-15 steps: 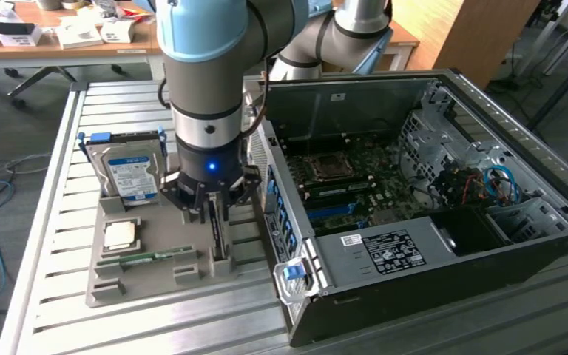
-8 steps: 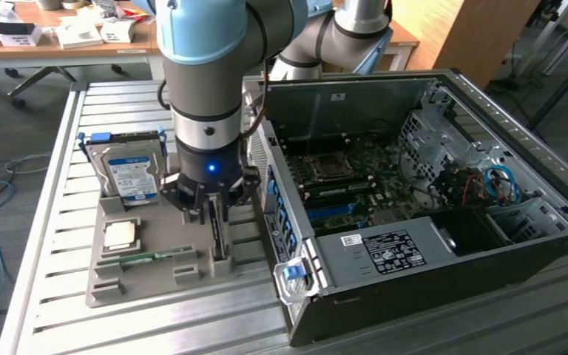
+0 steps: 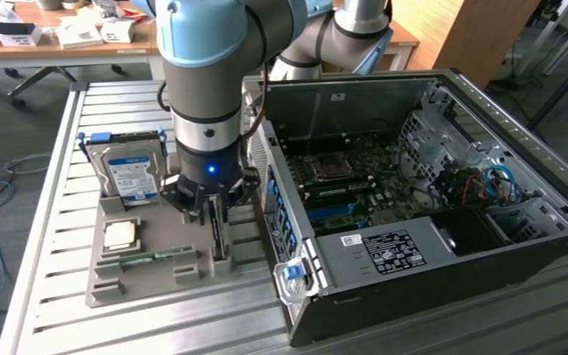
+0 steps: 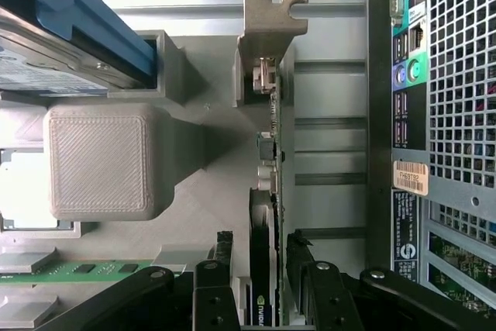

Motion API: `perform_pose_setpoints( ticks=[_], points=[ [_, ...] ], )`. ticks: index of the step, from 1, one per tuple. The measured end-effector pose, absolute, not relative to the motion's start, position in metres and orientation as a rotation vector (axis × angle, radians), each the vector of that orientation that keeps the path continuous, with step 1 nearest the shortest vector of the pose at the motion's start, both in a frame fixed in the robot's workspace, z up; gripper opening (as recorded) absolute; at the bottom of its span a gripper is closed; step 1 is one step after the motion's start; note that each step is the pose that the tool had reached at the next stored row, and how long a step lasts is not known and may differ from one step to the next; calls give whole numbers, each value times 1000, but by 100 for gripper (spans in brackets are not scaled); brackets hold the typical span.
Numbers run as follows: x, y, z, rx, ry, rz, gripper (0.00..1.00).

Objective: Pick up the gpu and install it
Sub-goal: 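Pick up the gpu and move the gpu toward the slot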

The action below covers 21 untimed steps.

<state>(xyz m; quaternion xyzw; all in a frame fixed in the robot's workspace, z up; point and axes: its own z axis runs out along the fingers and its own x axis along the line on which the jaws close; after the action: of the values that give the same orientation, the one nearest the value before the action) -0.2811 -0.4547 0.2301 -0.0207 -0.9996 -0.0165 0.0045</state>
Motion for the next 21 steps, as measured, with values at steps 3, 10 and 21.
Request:
perform_pose_setpoints(
  ticks=[3,10,21],
  points=[
    [-281,-455,230,-61,-3131,-51,42],
    [-280,-455,230,-60,-3132,-51,42],
    [-280,-455,230,-60,-3132,-51,33]
  ],
)
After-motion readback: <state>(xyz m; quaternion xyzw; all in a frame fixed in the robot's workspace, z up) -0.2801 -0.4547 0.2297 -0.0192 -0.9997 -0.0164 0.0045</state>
